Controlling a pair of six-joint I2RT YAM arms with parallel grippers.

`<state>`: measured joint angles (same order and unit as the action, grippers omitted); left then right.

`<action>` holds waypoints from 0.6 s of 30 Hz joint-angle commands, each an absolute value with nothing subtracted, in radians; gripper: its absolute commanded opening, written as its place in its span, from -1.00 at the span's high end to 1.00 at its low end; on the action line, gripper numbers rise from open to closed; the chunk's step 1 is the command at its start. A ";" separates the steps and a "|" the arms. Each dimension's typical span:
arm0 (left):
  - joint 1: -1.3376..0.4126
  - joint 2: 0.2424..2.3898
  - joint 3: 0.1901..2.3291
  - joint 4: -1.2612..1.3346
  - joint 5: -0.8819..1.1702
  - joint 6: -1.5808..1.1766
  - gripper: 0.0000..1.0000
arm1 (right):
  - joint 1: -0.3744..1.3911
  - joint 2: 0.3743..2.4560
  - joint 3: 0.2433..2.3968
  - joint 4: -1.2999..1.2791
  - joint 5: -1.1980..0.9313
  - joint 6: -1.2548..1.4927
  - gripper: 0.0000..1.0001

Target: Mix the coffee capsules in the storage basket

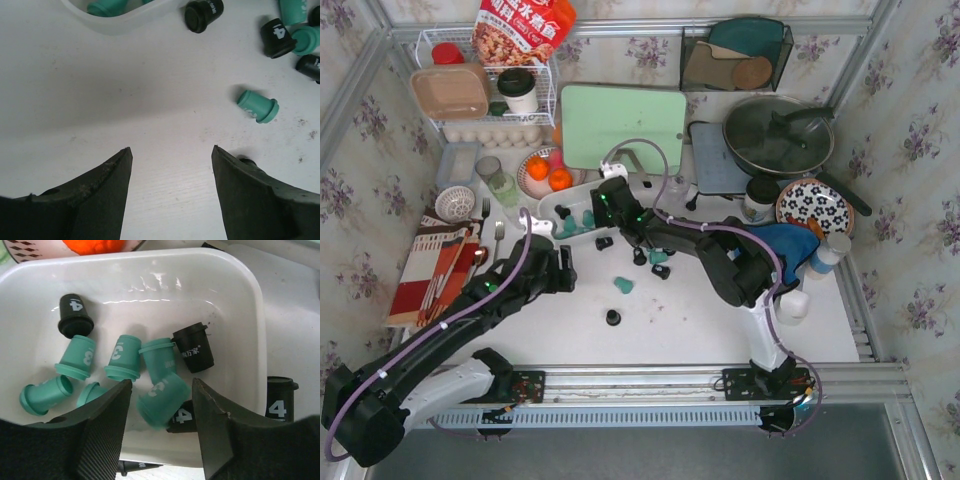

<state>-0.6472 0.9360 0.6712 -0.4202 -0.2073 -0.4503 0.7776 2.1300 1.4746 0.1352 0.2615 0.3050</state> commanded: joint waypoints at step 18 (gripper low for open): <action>-0.763 1.038 0.675 -0.258 0.059 -0.285 -0.38 | 0.764 1.817 1.295 0.036 0.234 0.262 -0.54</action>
<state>-0.7147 1.0088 0.6521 -0.2932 0.0299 -0.3397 0.7639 1.9221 1.3781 0.0101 0.2165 0.2790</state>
